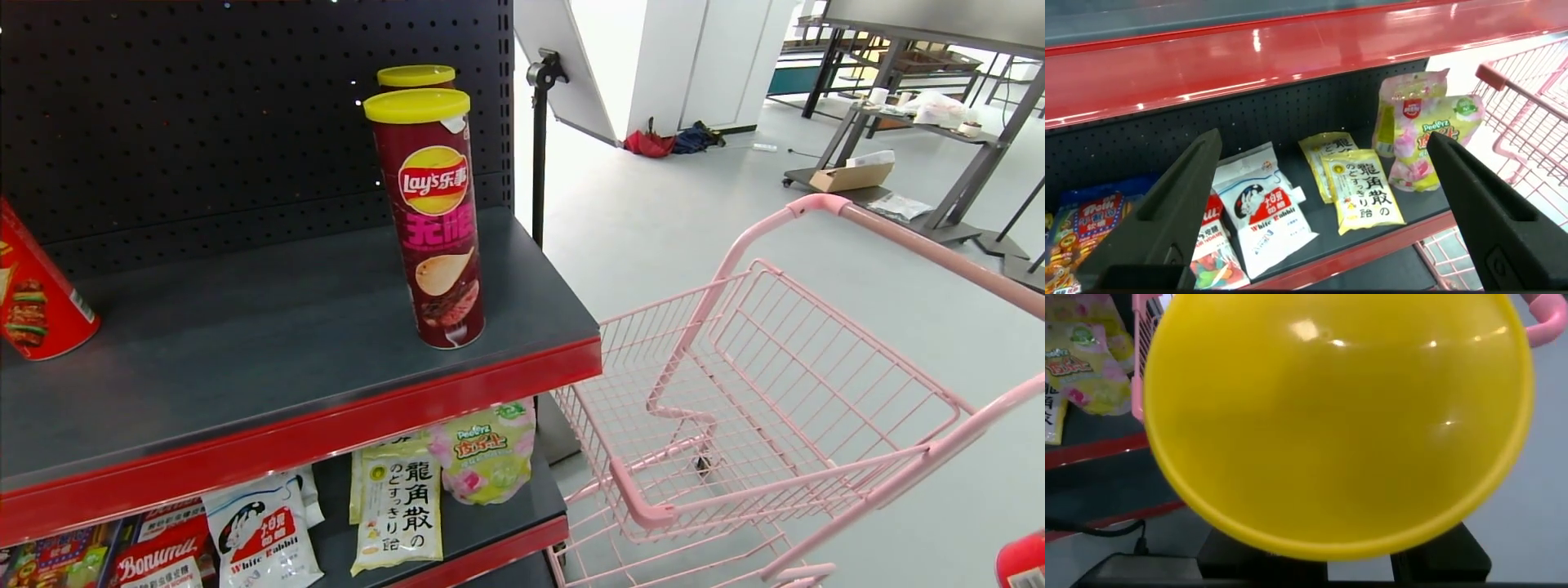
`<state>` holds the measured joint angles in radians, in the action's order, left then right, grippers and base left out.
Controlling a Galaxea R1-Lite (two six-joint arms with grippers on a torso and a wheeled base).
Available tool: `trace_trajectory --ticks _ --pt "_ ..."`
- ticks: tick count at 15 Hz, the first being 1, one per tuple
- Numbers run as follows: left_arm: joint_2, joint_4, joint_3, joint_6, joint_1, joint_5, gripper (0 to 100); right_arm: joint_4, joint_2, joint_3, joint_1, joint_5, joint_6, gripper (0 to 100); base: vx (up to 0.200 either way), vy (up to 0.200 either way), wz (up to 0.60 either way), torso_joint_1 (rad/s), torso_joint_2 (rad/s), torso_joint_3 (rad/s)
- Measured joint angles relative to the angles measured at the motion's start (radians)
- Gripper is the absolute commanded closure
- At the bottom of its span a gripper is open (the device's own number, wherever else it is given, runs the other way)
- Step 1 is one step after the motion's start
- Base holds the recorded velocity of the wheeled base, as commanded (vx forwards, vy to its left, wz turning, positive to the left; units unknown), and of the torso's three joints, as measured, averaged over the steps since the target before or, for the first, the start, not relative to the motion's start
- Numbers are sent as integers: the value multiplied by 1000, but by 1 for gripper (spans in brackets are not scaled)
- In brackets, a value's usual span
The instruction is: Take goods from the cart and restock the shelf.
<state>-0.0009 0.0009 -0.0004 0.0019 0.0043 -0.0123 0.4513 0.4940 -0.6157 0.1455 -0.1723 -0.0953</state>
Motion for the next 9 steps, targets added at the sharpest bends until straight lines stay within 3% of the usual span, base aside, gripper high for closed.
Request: trace_trajectory --ticks 9 --pt "0 -2 0 0 -1 1 0 -4 -64 23 4 8 -18 100 0 0 0 191 -500 -309"
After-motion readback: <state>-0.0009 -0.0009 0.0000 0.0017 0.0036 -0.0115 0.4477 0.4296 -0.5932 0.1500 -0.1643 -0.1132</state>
